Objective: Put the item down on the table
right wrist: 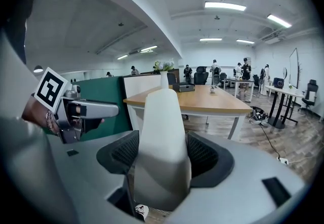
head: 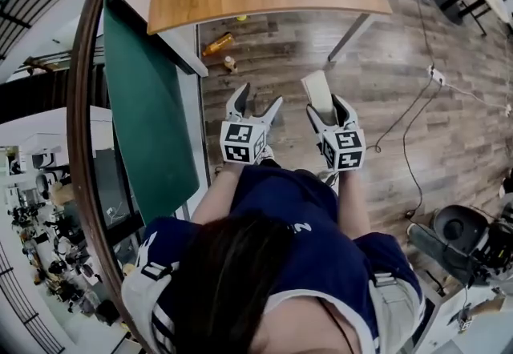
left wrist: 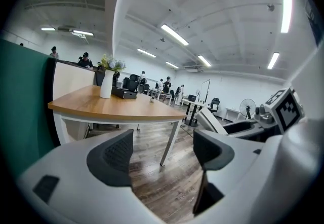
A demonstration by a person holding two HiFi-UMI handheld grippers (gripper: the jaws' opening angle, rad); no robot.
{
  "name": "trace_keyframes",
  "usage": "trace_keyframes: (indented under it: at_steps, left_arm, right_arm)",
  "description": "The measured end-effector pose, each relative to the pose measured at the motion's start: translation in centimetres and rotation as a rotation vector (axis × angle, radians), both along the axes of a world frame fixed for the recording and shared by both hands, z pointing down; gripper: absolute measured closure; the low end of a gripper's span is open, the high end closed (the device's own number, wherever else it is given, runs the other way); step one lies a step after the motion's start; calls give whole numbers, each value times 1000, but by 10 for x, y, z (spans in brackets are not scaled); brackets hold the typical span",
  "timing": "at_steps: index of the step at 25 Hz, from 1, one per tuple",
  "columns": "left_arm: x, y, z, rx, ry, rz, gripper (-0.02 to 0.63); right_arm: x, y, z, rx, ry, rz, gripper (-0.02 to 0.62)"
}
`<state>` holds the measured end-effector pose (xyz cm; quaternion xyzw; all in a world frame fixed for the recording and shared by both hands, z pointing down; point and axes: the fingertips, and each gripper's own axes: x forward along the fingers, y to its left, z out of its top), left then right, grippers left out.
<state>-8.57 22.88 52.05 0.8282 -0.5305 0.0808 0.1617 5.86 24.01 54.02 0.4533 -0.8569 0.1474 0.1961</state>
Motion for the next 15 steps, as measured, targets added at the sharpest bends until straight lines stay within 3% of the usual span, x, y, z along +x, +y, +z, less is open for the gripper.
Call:
trace_keyframes:
  at_steps: [10, 15]
  left_arm:
    - [-4, 2, 3, -19, 23, -1, 239]
    - [-29, -27, 10, -46, 43, -13, 239]
  right_arm:
    - [-5, -1, 1, 1, 6, 4, 288]
    - [-28, -28, 9, -28, 21, -9, 288]
